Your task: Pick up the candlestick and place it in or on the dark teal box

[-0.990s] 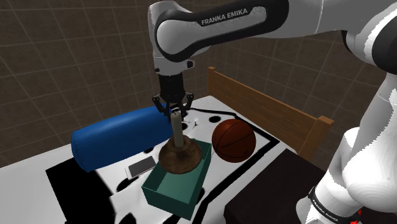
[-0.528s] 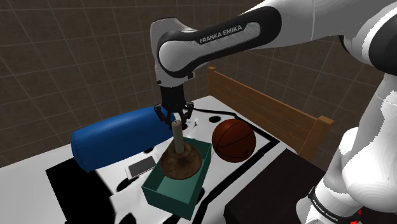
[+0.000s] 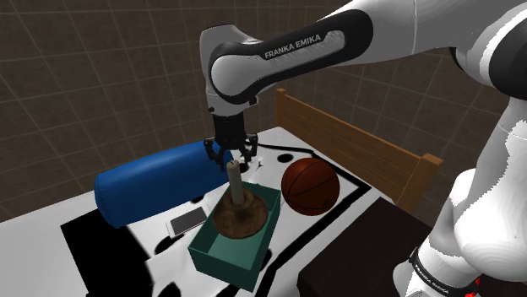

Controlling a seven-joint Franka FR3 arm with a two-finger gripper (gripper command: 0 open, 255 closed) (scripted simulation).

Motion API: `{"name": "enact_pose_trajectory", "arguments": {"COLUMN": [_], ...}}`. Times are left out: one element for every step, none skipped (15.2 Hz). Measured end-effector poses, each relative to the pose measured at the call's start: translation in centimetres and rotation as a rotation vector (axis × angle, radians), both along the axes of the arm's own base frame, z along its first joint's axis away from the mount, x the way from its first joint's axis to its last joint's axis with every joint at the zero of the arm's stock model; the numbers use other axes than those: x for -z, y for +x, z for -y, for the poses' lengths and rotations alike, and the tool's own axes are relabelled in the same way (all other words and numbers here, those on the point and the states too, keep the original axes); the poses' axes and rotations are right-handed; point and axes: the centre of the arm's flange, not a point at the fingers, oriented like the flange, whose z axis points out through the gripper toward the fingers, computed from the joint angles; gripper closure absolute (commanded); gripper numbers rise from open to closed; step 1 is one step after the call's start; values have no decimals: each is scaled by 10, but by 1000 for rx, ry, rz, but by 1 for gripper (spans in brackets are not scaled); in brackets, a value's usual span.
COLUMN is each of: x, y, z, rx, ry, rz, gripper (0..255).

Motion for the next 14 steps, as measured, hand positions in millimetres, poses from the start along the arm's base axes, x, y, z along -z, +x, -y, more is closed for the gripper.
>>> {"name": "enact_pose_trajectory", "arguments": {"x": [0,0,0,0,0,-6,-15,-25,-37,-44,-47,-48,-49,-50], "y": [0,0,0,0,0,1,3,3,4,5,5,5,6,6], "z": [0,0,0,0,0,0,0,1,2,3,3,3,3,3], "rx": [0,0,0,0,0,0,0,0,0,0,0,0,0,0], "ry": [0,0,0,0,0,0,1,1,1,1,1,1,0,0], "rz": [0,0,0,1,1,1,1,1,2,2,1,1,1,1], "gripper": [0,0,0,0,0,0,0,0,0,0,0,0,0,0]}}
